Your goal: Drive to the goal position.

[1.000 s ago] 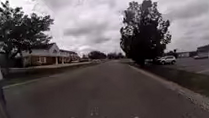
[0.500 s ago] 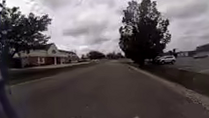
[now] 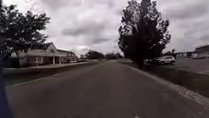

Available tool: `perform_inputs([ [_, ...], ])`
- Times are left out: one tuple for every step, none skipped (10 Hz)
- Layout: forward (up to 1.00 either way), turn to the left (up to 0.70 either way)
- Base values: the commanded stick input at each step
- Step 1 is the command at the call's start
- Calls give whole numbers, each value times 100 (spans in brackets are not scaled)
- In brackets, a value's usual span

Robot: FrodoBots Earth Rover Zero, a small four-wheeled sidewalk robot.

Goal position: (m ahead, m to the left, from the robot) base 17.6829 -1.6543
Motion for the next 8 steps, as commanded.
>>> perform_inputs([
  [55, 0],
  [45, 0],
  [45, 0],
  [45, 0],
  [45, 0],
  [45, 0],
  [45, 0],
  [45, 0],
])
